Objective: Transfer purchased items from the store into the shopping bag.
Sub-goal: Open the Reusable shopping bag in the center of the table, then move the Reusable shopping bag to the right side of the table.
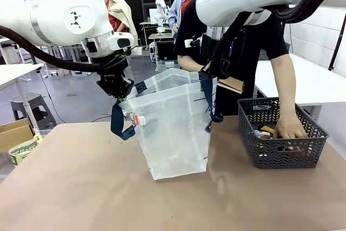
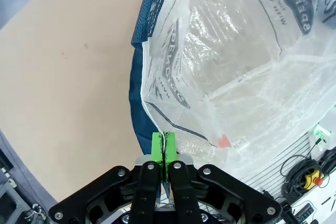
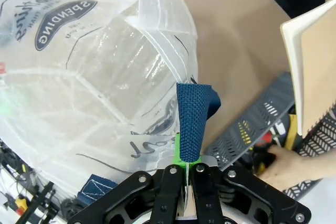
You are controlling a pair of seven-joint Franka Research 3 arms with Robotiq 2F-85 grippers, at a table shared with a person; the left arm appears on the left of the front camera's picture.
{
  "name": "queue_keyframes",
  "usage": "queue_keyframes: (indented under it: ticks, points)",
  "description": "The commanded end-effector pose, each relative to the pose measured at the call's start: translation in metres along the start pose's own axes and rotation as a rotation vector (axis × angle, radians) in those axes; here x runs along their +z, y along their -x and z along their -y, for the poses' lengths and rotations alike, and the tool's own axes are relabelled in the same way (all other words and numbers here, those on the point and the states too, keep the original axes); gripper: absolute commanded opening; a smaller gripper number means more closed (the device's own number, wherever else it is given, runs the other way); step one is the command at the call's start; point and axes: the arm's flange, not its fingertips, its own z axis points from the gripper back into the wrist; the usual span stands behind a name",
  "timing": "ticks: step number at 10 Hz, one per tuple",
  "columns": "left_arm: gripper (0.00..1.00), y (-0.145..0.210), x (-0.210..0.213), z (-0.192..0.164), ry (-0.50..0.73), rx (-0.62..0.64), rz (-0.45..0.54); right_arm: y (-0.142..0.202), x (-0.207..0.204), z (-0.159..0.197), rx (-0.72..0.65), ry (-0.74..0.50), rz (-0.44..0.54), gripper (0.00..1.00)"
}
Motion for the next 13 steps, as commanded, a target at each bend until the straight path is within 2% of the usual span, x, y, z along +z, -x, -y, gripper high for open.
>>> queue_keyframes:
  ticks: [1, 2, 13]
  points:
    - [0.00, -0.002, 0.002, -0.004, 0.037, -0.041, 0.008, 0.011, -0.005, 0.004, 0.023, -0.020, 0.015, 0.00]
    - [0.00, 0.000, 0.000, 0.000, 0.000, 0.000, 0.000, 0.000, 0.000, 0.000, 0.000, 0.000, 0.000, 0.00]
    - [0.00, 0.000, 0.000, 0.000, 0.000, 0.000, 0.000, 0.000, 0.000, 0.000, 0.000, 0.000, 0.000, 0.00]
